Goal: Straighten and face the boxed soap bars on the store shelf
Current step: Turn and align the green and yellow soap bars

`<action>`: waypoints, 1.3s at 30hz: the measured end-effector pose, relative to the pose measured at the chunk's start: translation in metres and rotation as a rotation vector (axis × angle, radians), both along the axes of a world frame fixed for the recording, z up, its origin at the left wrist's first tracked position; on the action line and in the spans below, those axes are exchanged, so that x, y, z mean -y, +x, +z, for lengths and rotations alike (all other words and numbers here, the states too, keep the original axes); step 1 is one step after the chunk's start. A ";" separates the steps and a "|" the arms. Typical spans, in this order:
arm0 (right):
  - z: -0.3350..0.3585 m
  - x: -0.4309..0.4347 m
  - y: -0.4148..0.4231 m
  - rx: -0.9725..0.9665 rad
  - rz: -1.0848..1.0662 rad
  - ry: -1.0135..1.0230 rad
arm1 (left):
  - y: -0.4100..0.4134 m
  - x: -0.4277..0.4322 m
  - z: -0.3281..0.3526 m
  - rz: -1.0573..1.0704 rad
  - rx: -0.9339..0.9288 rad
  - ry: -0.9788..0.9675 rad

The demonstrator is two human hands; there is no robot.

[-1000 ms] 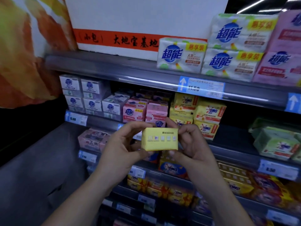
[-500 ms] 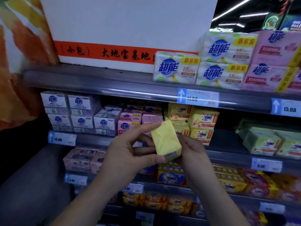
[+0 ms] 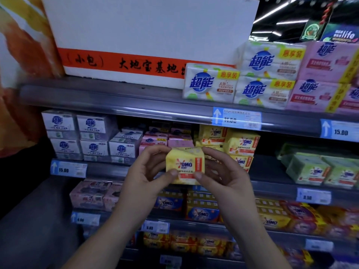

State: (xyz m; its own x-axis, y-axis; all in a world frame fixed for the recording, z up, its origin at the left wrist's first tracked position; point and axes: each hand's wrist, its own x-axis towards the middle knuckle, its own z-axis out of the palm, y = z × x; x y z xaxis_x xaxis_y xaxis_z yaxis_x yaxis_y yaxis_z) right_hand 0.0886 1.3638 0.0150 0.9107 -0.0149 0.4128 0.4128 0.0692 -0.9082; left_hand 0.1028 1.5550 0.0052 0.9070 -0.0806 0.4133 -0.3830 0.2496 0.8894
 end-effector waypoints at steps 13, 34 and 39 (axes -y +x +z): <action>-0.004 0.016 0.000 0.004 -0.368 -0.193 | 0.018 0.034 0.011 0.117 0.039 0.052; -0.005 0.048 0.024 -0.034 -0.356 -0.382 | 0.081 0.087 0.030 0.374 0.101 0.510; -0.004 0.052 0.024 -0.028 -0.335 -0.380 | 0.081 0.092 0.030 0.382 0.110 0.537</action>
